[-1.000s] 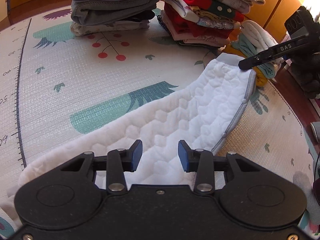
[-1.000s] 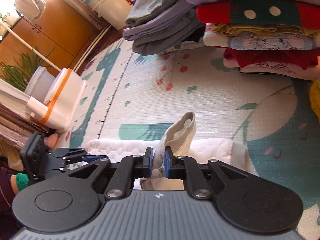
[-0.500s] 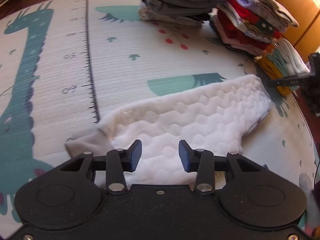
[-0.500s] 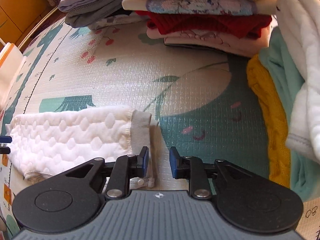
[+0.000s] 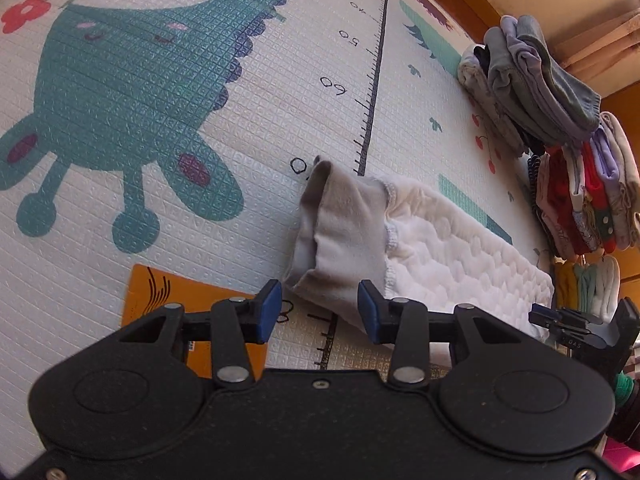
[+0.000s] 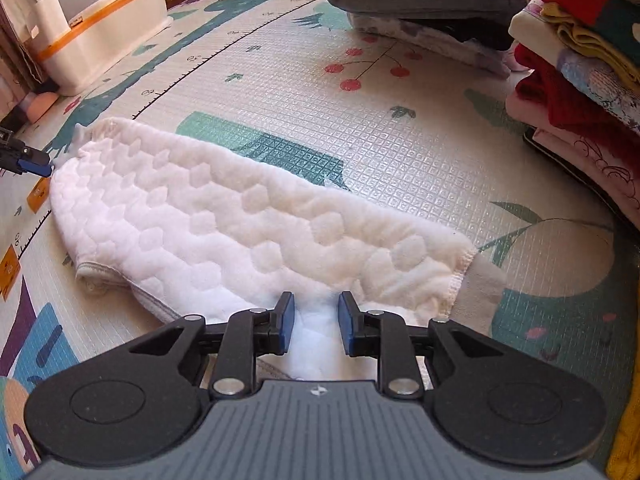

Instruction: Fold clothes

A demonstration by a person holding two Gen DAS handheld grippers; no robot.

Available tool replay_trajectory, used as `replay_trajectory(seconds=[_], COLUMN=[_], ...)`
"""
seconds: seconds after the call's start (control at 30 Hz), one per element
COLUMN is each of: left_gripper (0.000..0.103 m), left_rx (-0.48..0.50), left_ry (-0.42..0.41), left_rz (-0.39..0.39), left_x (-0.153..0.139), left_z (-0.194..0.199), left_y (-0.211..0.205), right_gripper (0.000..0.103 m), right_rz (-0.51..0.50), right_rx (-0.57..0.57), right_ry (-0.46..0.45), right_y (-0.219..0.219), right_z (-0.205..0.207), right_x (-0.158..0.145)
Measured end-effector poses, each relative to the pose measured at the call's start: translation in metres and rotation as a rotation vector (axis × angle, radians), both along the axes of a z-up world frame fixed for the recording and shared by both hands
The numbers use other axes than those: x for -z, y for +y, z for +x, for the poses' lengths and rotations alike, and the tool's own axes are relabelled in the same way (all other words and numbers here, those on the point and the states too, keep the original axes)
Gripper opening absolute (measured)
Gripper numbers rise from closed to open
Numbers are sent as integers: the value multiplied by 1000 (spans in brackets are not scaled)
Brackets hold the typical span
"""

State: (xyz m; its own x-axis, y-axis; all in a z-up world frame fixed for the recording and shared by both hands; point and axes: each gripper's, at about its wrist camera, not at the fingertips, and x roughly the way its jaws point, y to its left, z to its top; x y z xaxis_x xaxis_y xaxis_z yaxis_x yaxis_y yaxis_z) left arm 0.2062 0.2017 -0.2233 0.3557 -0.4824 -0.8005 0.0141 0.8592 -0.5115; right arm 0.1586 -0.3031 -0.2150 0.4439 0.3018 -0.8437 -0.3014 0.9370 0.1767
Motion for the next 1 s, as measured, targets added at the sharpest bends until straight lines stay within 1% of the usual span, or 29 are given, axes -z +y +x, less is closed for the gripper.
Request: replay_trajectory(seconds=[0.03, 0.1, 0.17, 0.27, 0.3, 0.33, 0.37, 0.43, 0.5, 0.57, 0.6, 0.63, 0.67, 0.7, 0.77, 0.83, 0.9, 0.93, 0.97, 1.0], left_gripper=[39, 39, 41, 41, 40, 25, 23, 23, 23, 23, 24, 35, 41, 41, 41, 41, 26, 13, 8, 6], left_rx=[14, 79, 158, 256, 287, 321, 358, 426, 445, 421, 407, 402, 404, 406, 413, 437, 457, 465, 473, 478], left_ry=[-40, -118, -142, -173, -180, -187, -200, -228, -225, -216, -212, -214, -221, -223, -218, -218, -222, -226, -233, -240], left_rz=[24, 65, 78, 167, 201, 234, 242, 230, 231, 226, 224, 233, 251, 253, 246, 252, 288, 300, 311, 316], left_x=[-7, -18, -17, -12, -12, -13, -16, -23, -25, -25, -25, -26, -26, -25, -22, -18, -14, -13, -13, -14], left_z=[6, 23, 45, 66, 68, 68, 67, 64, 63, 63, 63, 63, 62, 62, 63, 63, 61, 60, 59, 57], left_y=[2, 1, -9, -31, -38, -43, -48, -52, -51, -45, -42, -40, -38, -37, -36, -38, -41, -41, -41, -40], right_gripper=[25, 25, 25, 25, 25, 24, 24, 27, 28, 39, 48, 54, 57, 58, 58, 55, 51, 48, 44, 29], right_rz=[13, 28, 13, -23, -35, -47, -59, -81, -84, -57, -44, -24, -7, 5, 2, -21, -19, -18, -17, -16], right_rx=[11, 20, 17, 11, 8, 6, 4, -16, -115, -267, -349, -418, -461, -500, -557, -569, -561, -557, -554, -550], right_ry=[5, 5, -4, -20, -25, -31, -36, -60, -137, -194, -211, -206, -184, -161, -112, -70, -58, -51, -45, -39], right_y=[-2, -5, -4, -1, 0, 0, 1, 6, 27, 59, 81, 106, 126, 148, 188, 209, 208, 208, 208, 208], right_z=[-1, -2, -2, -4, -4, -4, -5, -4, 5, 29, 45, 63, 79, 93, 116, 123, 121, 120, 119, 118], right_x=[0, 2, 0, -4, -6, -7, -8, -14, -31, -48, -54, -57, -56, -53, -40, -26, -19, -16, -13, -10])
